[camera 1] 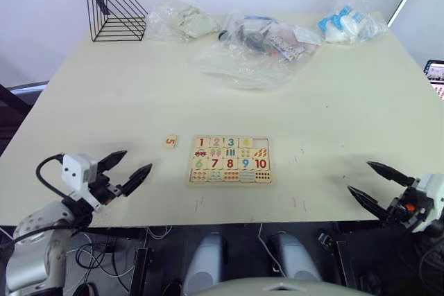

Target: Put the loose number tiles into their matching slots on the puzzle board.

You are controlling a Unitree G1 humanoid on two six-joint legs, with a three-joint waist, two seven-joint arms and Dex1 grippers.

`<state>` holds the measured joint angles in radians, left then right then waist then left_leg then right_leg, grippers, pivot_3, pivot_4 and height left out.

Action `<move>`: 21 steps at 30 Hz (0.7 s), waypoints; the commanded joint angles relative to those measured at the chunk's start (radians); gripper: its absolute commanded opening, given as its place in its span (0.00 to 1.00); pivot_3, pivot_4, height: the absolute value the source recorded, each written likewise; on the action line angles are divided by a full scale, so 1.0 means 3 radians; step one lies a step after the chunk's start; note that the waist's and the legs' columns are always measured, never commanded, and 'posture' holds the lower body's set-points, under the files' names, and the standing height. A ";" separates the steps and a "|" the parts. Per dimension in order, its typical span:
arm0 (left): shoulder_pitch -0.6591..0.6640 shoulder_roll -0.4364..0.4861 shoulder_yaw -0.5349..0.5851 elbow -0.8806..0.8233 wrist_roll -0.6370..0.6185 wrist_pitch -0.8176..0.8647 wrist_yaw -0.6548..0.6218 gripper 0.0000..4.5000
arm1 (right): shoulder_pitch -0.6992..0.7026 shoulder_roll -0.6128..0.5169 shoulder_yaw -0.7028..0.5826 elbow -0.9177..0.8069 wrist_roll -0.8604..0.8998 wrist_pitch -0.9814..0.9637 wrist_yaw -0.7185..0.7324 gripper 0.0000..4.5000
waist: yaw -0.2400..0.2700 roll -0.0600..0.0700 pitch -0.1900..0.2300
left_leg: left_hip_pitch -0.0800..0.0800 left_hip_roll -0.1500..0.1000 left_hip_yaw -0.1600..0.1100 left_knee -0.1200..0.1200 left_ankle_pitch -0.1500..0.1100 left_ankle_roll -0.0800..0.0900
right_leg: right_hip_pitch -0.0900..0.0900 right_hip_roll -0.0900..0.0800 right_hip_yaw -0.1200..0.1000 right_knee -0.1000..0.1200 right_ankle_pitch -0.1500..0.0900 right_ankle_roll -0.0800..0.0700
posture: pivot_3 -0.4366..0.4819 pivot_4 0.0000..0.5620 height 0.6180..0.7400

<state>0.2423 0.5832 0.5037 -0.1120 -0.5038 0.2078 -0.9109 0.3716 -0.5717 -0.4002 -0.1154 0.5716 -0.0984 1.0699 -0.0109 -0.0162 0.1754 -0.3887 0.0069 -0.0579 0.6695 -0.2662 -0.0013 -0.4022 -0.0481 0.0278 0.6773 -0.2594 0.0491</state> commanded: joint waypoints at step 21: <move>-0.0001 0.0100 0.0020 -0.0005 -0.0055 -0.0126 -0.0083 0.99 | 0.0034 0.0037 -0.0044 0.0015 -0.0054 -0.0299 0.0031 1.00 | -0.0004 0.0000 0.0000 | 0.0007 0.0000 0.0015 -0.0002 0.0000 0.0000 | 0.0005 0.0001 0.0001 -0.0001 0.0000 -0.0001 | 0.48 0.27 1.00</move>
<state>0.2409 0.5964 0.5003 -0.1052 -0.5140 0.1908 -0.9310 0.3801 -0.5607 -0.4008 -0.0837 0.5490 -0.1760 1.0828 -0.0119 -0.0163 0.1753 -0.3860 0.0068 -0.0533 0.6688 -0.2663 -0.0013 -0.4003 -0.0478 0.0281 0.6771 -0.2596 0.0489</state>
